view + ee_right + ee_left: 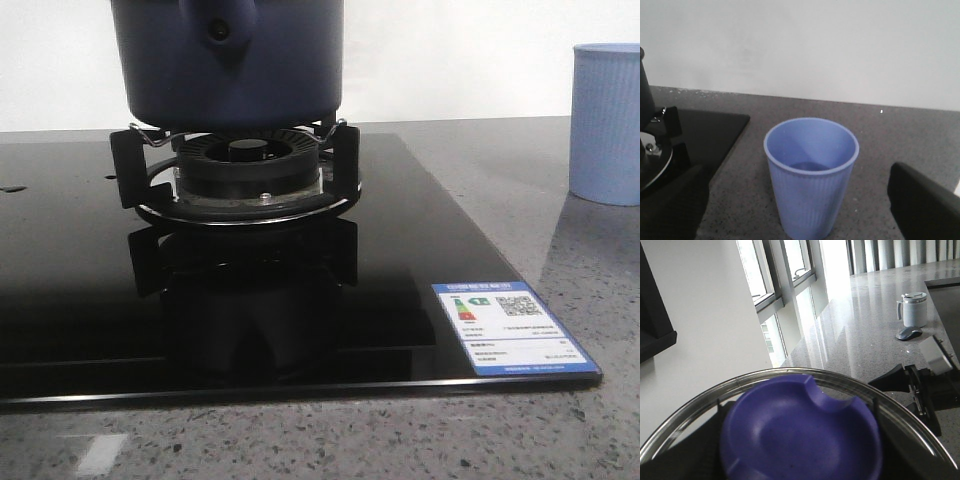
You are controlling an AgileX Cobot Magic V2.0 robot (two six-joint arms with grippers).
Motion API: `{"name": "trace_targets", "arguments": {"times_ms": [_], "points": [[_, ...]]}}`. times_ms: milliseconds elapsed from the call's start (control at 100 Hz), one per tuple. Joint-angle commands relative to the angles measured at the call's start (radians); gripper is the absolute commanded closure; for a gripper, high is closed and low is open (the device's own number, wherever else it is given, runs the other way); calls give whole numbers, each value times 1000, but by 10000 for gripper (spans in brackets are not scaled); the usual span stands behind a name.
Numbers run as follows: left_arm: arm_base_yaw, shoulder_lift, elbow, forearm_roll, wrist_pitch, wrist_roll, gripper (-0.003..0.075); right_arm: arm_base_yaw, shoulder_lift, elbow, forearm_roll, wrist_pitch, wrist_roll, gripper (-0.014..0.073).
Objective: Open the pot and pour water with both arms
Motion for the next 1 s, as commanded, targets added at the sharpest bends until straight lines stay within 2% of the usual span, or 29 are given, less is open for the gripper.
{"name": "trace_targets", "arguments": {"times_ms": [0,710,990], "points": [[0,-29,-34,-110,-16,-12,419,0,57,-26,36,-98,1,-62],[0,-29,-34,-110,2,-12,419,0,364,-28,38,-463,3,-62],[0,-29,-34,-110,2,-12,419,0,459,-30,38,-548,3,-62]]}}
